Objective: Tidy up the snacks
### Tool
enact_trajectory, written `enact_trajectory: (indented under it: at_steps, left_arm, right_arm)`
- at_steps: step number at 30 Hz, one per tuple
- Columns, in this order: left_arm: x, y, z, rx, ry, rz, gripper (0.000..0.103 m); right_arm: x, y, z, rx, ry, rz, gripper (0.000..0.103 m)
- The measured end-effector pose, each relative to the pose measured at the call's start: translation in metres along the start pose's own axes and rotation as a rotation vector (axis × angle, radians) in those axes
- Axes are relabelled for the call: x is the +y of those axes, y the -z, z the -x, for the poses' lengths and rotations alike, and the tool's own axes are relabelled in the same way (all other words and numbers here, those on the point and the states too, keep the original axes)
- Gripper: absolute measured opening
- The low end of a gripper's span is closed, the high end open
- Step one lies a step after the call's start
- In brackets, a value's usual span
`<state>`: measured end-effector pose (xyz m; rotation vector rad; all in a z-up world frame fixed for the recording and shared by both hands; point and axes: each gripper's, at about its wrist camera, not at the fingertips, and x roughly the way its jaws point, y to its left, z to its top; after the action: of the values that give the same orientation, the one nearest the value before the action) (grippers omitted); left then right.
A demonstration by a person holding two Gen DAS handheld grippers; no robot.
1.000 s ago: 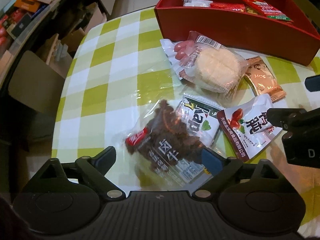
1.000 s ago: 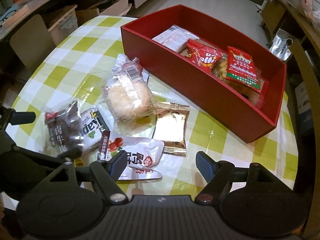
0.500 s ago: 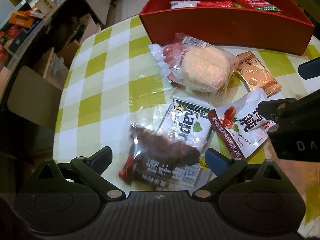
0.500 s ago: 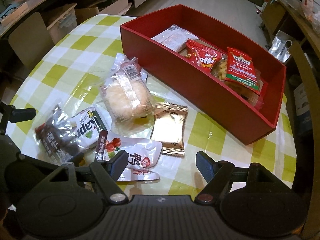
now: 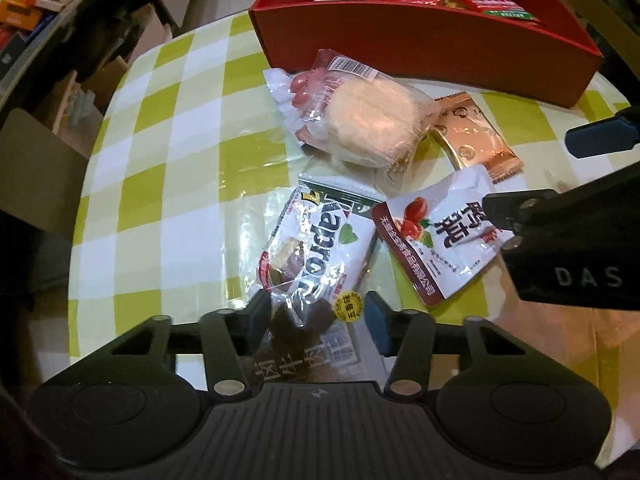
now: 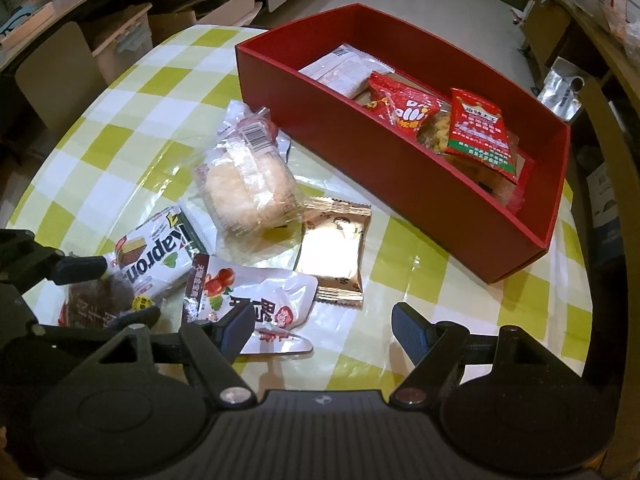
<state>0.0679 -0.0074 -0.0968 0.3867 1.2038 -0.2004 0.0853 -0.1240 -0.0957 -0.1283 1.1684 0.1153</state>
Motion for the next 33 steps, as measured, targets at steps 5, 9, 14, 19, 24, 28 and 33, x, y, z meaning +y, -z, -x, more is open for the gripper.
enact_trajectory:
  at_steps: [5, 9, 14, 19, 24, 28, 33]
  left_arm:
    - [0.005, 0.005, 0.006, 0.01, 0.005, 0.008, 0.036]
    - [0.016, 0.011, 0.009, 0.022, -0.007, 0.032, 0.042]
    - [0.031, 0.02, 0.009, 0.041, -0.03, 0.079, 0.051]
    - [0.044, 0.022, 0.009, 0.045, -0.062, 0.12, 0.07]
    - [0.053, 0.02, 0.007, 0.068, -0.003, 0.168, 0.077]
    - [0.059, 0.016, 0.007, 0.078, 0.053, 0.223, 0.085]
    - [0.066, 0.008, 0.01, 0.04, 0.032, 0.225, 0.084]
  right_arm:
    - [0.0, 0.0, 0.0, -0.002, -0.006, -0.009, 0.081]
    - [0.002, 0.0, 0.001, -0.001, -0.018, -0.005, 0.081]
    - [0.009, 0.003, -0.003, 0.019, -0.042, 0.015, 0.081]
    - [0.003, 0.001, -0.007, 0.025, -0.04, -0.021, 0.086]
    - [0.001, -0.002, -0.019, 0.056, -0.074, -0.074, 0.087]
    - [0.009, -0.007, -0.026, 0.053, -0.07, -0.065, 0.087]
    - [0.007, -0.014, -0.025, 0.037, -0.041, -0.075, 0.087]
